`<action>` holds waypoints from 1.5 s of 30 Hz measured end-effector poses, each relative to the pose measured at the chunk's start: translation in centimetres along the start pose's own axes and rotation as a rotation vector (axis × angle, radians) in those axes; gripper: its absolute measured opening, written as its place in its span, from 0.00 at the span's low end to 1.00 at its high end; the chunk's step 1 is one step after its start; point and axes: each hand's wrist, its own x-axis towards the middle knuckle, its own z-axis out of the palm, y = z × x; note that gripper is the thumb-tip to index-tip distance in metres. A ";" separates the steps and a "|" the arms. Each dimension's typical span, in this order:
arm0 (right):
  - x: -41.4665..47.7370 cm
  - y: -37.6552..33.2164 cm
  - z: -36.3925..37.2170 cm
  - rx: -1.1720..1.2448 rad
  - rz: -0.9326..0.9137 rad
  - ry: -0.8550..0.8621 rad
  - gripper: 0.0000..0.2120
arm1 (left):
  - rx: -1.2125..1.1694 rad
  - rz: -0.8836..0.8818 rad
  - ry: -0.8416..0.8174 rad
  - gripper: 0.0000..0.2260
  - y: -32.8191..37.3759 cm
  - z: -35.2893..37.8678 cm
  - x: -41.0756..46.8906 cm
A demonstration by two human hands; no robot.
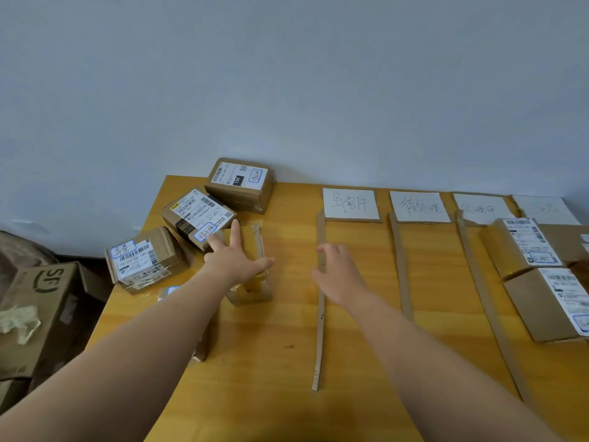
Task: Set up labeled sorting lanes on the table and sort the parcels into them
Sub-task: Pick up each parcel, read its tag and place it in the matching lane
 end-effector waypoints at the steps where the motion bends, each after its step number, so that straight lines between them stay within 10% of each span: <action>1: -0.1 0.1 0.1 0.007 0.007 -0.010 0.22 | -0.011 0.010 -0.010 0.49 -0.1 -0.1 0.1; 11: 0.6 0.3 -2.2 0.122 0.019 0.016 0.20 | -0.361 0.208 0.189 0.44 0.1 -1.9 -0.2; 20: 0.7 -1.8 -8.2 0.532 -0.059 0.089 0.24 | -0.674 0.534 -0.095 0.27 3.7 -9.5 -2.3; 31: -0.5 -5.2 -12.6 0.840 -0.223 -0.165 0.33 | -0.666 0.755 -0.198 0.27 6.9 -17.1 -4.5; 38: -0.5 -7.2 -13.6 0.991 -0.249 0.060 0.23 | -0.866 0.763 0.024 0.34 9.2 -16.9 -5.8; 45: -0.8 -9.1 -14.9 1.088 -0.286 0.200 0.27 | -1.075 0.739 -0.112 0.40 9.7 -13.7 -7.1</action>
